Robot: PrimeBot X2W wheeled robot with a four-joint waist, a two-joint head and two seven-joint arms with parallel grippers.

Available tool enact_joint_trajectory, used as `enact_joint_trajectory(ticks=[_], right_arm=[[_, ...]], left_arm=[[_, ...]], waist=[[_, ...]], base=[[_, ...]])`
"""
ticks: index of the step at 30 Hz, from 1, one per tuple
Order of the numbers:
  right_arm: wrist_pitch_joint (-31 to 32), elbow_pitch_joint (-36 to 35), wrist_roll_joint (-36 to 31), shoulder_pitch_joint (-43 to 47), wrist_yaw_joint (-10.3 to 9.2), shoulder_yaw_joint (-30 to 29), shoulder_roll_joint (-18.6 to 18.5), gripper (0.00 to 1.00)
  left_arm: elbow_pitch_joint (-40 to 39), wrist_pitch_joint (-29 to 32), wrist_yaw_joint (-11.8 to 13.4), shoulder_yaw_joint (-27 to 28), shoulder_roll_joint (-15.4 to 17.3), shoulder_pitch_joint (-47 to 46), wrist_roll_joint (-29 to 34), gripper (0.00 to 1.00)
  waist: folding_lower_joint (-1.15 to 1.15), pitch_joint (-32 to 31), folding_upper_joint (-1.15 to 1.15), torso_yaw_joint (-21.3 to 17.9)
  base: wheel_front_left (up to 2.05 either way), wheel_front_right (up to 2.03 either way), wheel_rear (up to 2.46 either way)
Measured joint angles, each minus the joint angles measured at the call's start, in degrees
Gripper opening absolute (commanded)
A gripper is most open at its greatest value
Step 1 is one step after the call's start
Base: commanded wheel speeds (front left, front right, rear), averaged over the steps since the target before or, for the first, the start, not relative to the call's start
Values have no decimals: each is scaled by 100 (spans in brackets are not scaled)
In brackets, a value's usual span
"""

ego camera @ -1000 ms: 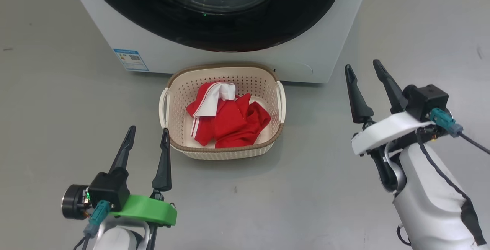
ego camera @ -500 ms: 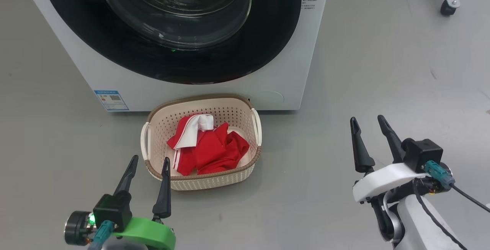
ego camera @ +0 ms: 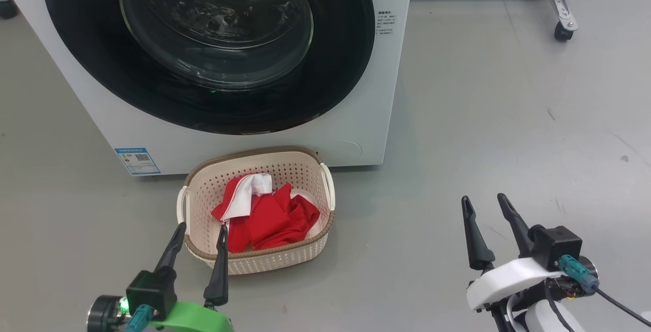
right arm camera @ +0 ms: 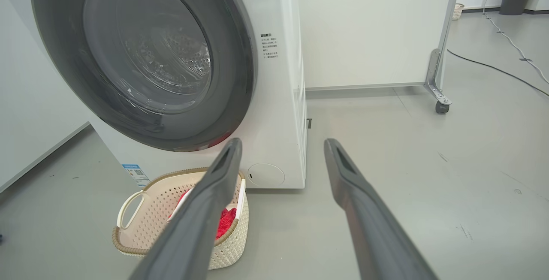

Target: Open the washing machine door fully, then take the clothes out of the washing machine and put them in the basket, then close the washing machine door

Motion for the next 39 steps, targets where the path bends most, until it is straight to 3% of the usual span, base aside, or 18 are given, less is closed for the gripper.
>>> enact_joint_trajectory(ticks=[21, 39], right_arm=[[0, -463, -129, 469, -224, -13, -11, 100], [0, -665, -129, 584, -240, -16, -21, 100]], left_arm=[[-171, 152, 0, 13, 18, 190, -16, 100], [-259, 250, 1, 74, 19, 270, -14, 100]], waist=[[0, -71, 0, -69], [0, -50, 0, -79]], base=[[0, 0, 0], [0, 0, 0]])
